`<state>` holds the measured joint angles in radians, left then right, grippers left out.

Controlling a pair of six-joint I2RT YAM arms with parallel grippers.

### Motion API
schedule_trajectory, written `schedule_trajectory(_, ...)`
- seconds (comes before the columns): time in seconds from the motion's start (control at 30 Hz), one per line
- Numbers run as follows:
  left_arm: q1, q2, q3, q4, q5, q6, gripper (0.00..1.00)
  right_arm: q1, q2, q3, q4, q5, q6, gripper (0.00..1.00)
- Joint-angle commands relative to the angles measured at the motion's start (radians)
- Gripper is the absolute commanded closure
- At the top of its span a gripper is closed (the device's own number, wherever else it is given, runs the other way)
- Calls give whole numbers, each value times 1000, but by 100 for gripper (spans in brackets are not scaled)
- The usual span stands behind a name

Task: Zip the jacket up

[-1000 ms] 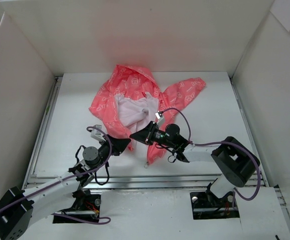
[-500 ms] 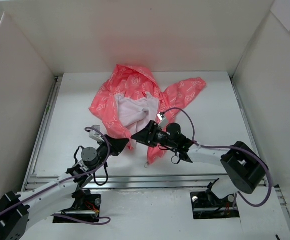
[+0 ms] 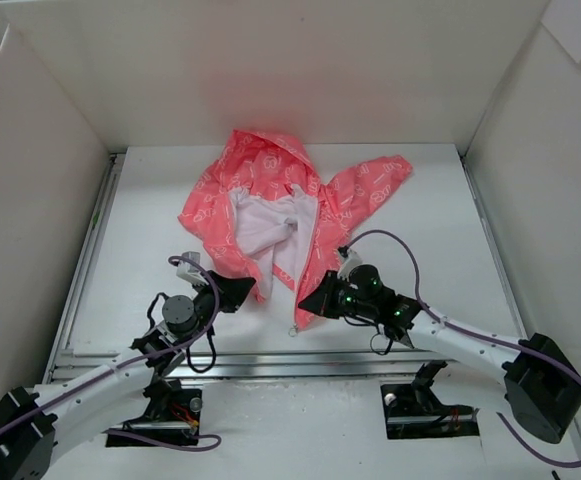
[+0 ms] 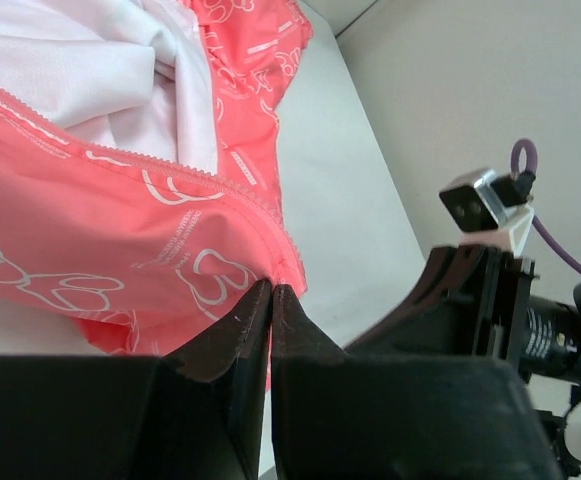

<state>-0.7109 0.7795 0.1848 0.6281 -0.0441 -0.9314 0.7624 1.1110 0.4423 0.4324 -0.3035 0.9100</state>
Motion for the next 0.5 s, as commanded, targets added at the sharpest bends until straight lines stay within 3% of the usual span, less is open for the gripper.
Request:
schedule_trajectory(0.0, 10, 23, 59, 45, -19, 49, 100, 29, -89, -27, -156, 47, -34, 100)
schedule_trajectory(0.23, -22, 47, 102, -7, -30, 117, 100, 44, -84, -85, -184, 93, -5, 100)
schedule_trajectory(0.37, -22, 43, 114, -30, -13, 124, 100, 55, 42, -93, -29, 43, 18, 97)
schedule_trajectory(0.47, -31, 35, 110, -44, -10, 128, 100, 58, 113, -80, 14, 41, 21, 60)
